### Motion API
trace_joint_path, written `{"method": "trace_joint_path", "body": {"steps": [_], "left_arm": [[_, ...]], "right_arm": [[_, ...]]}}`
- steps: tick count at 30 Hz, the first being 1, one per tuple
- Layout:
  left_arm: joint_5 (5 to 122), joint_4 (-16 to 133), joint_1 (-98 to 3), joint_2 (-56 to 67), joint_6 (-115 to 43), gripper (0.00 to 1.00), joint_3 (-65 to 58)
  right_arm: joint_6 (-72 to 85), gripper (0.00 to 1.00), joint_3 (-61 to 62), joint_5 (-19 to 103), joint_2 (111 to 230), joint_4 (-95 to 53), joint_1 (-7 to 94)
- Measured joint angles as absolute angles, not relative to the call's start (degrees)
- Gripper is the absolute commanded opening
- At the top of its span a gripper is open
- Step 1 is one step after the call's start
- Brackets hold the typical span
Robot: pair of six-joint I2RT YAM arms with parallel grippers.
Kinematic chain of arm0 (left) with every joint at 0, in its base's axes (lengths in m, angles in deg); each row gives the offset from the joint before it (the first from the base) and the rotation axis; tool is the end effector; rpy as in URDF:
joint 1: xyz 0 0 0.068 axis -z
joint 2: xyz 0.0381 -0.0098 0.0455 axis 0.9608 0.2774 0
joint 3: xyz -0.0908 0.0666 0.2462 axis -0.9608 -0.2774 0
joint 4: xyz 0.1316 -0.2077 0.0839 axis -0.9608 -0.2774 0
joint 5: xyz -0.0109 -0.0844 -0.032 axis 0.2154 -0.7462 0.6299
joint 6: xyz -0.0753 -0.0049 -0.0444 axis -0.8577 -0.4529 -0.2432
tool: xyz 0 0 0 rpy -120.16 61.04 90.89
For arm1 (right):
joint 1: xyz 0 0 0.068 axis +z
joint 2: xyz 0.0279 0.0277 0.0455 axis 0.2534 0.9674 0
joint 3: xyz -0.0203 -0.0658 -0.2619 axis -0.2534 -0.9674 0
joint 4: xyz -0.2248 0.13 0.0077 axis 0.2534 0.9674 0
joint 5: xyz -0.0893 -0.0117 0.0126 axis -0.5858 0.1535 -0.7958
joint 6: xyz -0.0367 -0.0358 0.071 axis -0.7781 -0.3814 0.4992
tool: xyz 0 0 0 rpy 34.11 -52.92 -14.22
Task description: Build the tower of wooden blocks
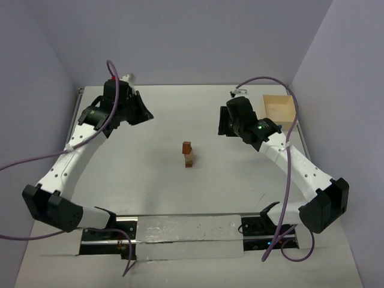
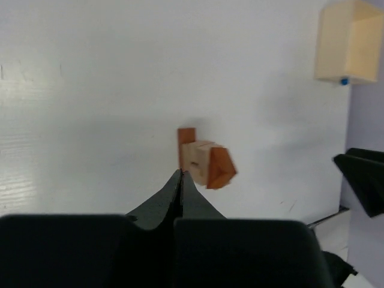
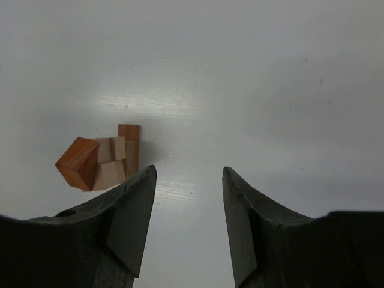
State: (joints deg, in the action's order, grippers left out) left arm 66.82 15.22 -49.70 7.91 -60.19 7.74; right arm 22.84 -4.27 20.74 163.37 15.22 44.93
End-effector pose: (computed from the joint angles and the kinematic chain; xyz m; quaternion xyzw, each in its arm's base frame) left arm 0.2932 -0.1390 0.3640 -0.0740 0.8870 -0.2618 0.3732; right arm 0.2757 0.1394 0.3150 -0.0052 0.9017 0.0913 0.4226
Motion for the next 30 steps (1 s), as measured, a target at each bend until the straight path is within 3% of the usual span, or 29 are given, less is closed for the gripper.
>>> {"method": "trace_joint_path", "body": {"steps": [7, 10, 21, 30], "left_arm": [[54.32, 10.91, -54.21, 16.19, -54.01, 0.01, -2.05], [50.32, 10.31, -53.77, 16.4, -52.97, 0.06, -3.1], [45.77, 10.97, -45.37, 18.99, -51.69, 0.07, -1.54], [48.0, 10.1, -45.56, 24.24, -51.59, 0.01, 1.71]], "right_arm": [[24.31, 0.4, -5.42, 25.52, 171.11, 13.61, 46.56], [24.29, 0.39, -6.15, 27.4, 174.5, 13.48, 46.58], [24.28, 0.37, -6.48, 31.47, 178.78, 12.18, 48.48], [22.4, 0.35, -3.0, 30.98, 181.68, 11.52, 50.62]]}}
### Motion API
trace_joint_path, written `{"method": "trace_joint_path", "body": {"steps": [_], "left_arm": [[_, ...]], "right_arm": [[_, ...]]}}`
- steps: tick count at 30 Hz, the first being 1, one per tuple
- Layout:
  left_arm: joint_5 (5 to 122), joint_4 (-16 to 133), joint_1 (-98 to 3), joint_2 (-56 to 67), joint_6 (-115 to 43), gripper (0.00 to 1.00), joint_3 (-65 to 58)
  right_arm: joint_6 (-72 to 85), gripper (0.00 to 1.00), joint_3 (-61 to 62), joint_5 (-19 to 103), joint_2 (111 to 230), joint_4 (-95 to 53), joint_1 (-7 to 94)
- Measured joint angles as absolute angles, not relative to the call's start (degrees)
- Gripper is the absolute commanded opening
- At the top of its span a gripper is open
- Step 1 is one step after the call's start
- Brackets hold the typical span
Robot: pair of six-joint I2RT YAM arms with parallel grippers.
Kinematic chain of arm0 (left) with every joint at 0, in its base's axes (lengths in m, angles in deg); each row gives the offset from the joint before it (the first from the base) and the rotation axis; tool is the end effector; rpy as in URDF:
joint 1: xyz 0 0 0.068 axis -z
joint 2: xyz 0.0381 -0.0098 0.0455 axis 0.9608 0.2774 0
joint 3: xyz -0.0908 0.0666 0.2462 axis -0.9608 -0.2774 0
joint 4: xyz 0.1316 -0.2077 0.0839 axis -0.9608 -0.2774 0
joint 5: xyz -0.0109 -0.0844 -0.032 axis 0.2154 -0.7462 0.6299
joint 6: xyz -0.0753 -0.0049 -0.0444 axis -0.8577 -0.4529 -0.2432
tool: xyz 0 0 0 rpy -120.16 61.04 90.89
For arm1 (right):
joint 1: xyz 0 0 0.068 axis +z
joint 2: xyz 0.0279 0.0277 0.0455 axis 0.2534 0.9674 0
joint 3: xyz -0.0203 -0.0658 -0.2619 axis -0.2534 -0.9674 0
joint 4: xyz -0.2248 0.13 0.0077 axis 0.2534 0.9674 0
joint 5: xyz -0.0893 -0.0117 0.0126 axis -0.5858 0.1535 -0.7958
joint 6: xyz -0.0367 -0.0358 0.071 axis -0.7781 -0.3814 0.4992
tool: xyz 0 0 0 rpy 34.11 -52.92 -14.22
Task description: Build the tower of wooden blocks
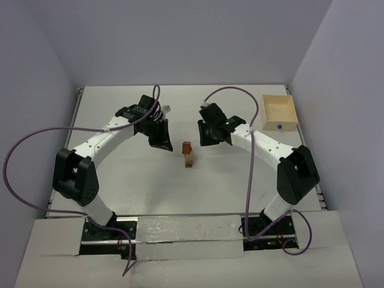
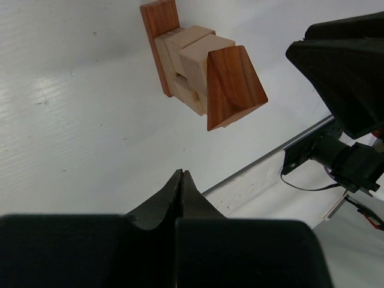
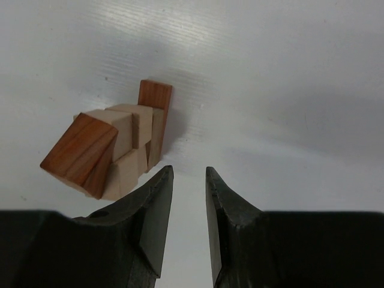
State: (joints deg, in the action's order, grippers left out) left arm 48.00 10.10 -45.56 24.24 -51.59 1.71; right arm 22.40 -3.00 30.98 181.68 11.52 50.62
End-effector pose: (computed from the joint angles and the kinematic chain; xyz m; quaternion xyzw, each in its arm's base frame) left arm 0.2975 -0.1959 0.2319 0.0530 0.9520 -0.2825 0.1049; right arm 0.3022 0.2131 0.2253 -0.0997 0.9440 0.1282 0.2873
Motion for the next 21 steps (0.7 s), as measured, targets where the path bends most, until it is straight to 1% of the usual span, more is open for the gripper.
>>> {"method": "trace_joint_path", "body": {"steps": [7, 12, 13, 14, 17, 19, 21], "left_arm": [[50.98, 7.1, -45.56, 27.4, -48.4, 0.0, 6.82], [52.41, 6.31, -45.54, 28.9, -47.69, 0.12, 6.92], [52.5, 6.33, -45.5, 29.0, -47.69, 0.16, 6.92], [52.54, 6.33, -45.47, 29.03, -47.69, 0.2, 6.92], [52.7, 6.35, -45.08, 29.17, -47.79, 0.26, 6.9], [52.72, 6.37, -44.53, 29.35, -47.73, 0.33, 6.92], [52.71, 6.35, -43.88, 29.75, -47.72, 0.35, 6.94]], "right_arm": [[20.92, 0.36, -2.53, 30.69, 182.77, 12.11, 50.63], [20.79, 0.43, -2.53, 30.69, 182.77, 12.13, 50.71], [20.77, 0.45, -2.53, 30.69, 182.77, 12.13, 50.71], [20.76, 0.45, -2.53, 30.69, 182.77, 12.09, 50.71], [20.74, 0.46, -2.53, 30.73, 182.77, 12.08, 50.71], [20.75, 0.47, -2.53, 30.76, 182.77, 12.06, 50.76], [20.74, 0.47, -2.53, 30.8, 182.77, 12.06, 50.82]]}}
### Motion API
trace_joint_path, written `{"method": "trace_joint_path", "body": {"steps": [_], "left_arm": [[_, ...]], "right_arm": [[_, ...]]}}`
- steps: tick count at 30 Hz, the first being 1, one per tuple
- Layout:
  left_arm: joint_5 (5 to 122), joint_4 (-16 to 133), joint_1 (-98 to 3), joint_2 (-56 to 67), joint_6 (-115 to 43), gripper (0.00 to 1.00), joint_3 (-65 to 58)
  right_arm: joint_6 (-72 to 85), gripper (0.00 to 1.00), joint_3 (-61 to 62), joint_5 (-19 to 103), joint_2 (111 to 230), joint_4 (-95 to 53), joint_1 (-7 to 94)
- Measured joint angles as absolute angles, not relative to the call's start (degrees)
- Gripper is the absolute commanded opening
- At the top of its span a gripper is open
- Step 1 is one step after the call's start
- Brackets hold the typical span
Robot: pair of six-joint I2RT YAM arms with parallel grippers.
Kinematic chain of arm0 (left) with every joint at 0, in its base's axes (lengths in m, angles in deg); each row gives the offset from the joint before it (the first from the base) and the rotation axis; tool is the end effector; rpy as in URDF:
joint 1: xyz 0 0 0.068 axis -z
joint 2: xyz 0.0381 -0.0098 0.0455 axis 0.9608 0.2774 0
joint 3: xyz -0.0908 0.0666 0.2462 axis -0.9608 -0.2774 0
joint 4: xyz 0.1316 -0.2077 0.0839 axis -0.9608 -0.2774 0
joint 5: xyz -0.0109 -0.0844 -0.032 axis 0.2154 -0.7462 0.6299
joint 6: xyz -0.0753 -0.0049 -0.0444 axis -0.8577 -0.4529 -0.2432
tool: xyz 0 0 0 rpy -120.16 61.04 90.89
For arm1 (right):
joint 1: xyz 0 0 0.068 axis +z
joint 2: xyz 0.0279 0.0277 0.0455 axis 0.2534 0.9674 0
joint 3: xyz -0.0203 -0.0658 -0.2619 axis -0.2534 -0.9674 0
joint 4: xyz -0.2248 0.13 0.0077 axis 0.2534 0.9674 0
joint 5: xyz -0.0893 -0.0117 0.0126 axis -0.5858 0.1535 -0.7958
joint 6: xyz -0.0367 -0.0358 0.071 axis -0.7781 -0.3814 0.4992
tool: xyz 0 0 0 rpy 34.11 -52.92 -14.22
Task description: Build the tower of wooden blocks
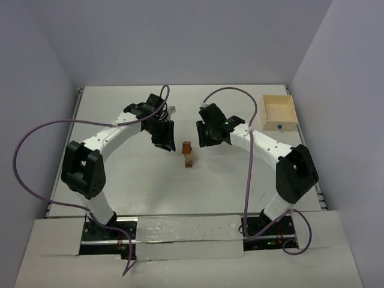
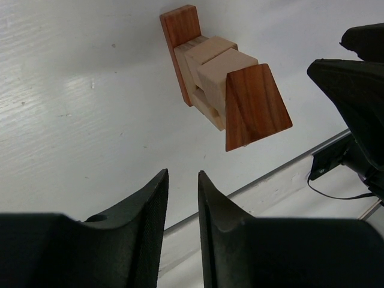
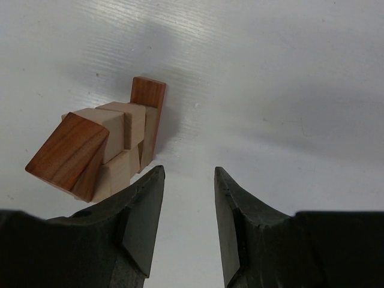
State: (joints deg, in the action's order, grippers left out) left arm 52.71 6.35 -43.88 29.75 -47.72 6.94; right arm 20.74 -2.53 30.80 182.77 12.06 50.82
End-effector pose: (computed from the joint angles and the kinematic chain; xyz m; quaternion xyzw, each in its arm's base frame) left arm 0.3089 -0.2077 0.2212 0.0849 0.9640 -0.2320 0.0988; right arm 0.3033 0.2153 0.2206 -0.1152 0.9453 0.1186 0.2812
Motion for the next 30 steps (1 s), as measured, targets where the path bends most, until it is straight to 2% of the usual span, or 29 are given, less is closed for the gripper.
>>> {"method": "trace_joint_path", "body": {"steps": [9, 18, 30], "left_arm": [[52.7, 6.33, -41.37, 32.85, -47.64, 0.35, 6.96], [52.66, 6.34, -41.25, 34.37, -47.66, 0.45, 7.95], [51.98, 6.33, -41.23, 34.83, -47.69, 0.49, 8.98]], "right_arm": [[20.76, 0.48, -2.53, 30.96, 182.77, 12.04, 50.82], [20.76, 0.48, -2.53, 31.51, 182.77, 12.02, 50.82], [20.76, 0.48, -2.53, 33.09, 182.77, 12.02, 52.28]]}}
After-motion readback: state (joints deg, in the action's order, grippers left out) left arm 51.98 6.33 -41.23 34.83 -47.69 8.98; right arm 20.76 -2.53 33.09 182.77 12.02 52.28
